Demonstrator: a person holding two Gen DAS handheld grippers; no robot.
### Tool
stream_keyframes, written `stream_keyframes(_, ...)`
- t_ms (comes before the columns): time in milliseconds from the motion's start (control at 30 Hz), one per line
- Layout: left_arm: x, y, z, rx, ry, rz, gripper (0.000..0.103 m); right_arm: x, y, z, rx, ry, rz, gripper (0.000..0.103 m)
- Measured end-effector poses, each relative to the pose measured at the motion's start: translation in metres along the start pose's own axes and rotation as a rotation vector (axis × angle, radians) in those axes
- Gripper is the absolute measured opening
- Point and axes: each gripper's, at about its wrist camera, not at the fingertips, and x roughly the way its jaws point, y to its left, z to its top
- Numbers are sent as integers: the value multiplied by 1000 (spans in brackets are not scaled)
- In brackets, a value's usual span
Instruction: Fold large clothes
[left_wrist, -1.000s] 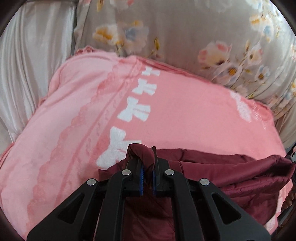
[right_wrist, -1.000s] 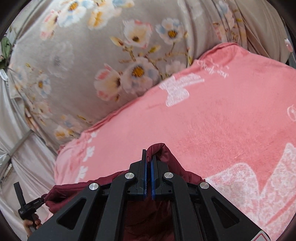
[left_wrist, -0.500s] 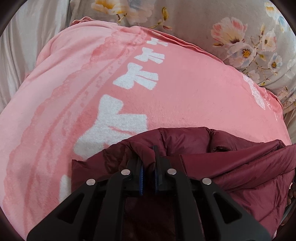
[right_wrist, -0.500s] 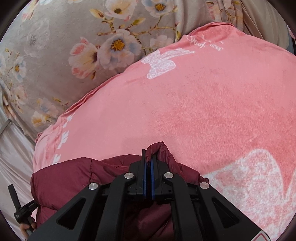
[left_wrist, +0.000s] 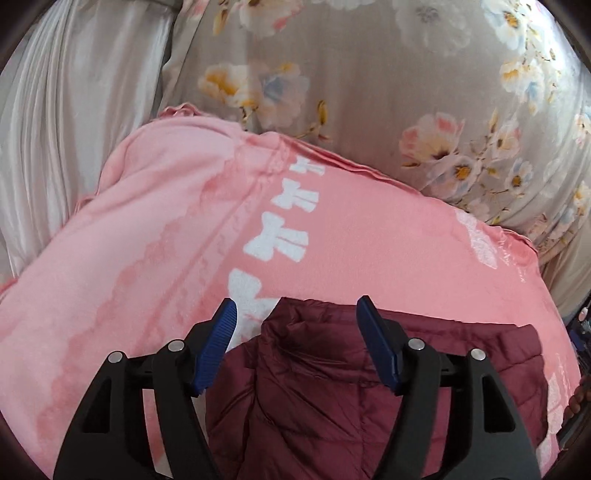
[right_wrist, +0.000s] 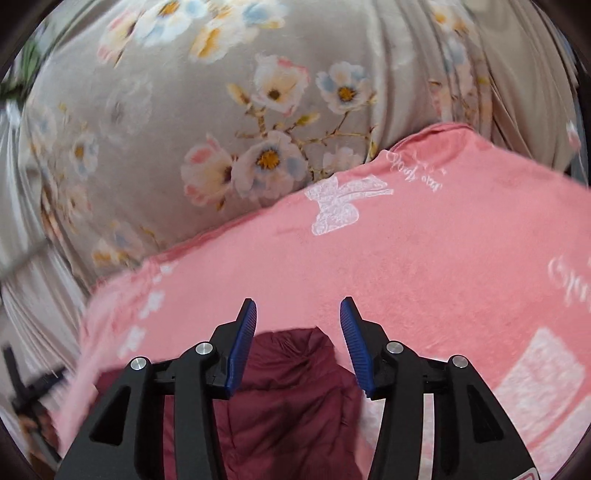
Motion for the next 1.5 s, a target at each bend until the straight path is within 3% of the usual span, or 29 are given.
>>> stream_keyframes(133, 11, -21, -3, 43, 87, -34, 65, 43, 18, -18, -124, 151, -66, 46)
stream_keyframes(233, 38, -37, -19, 126, 142, 41, 64, 73, 16, -29, -142, 243, -95, 44)
stream_keyframes(333, 70, -34, -35, 129, 211, 88, 61, 90, 13, -33, -121, 290, -101, 44)
stream_keyframes(500, 93, -16, -45, 54, 240, 83, 63, 112, 19, -24, -151, 292, -132, 35)
stream_keyframes(700, 102, -12, -49, 53, 236, 81, 64, 116, 4, -22, -72, 286, -147, 35)
stream_keyframes(833, 105, -7, -50, 35, 240, 60, 64, 121, -1, -31, -66, 337, -135, 35)
stream_keyframes(900, 105, -7, -50, 33, 238, 60, 64, 123, 4, -32, -85, 341, -120, 11)
stream_keyframes(967, 105, -7, -49, 33, 240, 64, 64, 116, 10, -26, -106, 304, -124, 6)
stream_keyframes(1133, 94, 2, -28, -32, 214, 47, 62, 79, 14, 4, -54, 158, -106, 5)
stream_keyframes(1333, 120, 5, -31, -34, 261, 85, 63, 111, -6, -19, -2, 248, -171, 5)
stream_keyframes(1500, 126, 13, -39, -64, 267, 80, 64, 121, -12, -34, 4, 263, -181, 5)
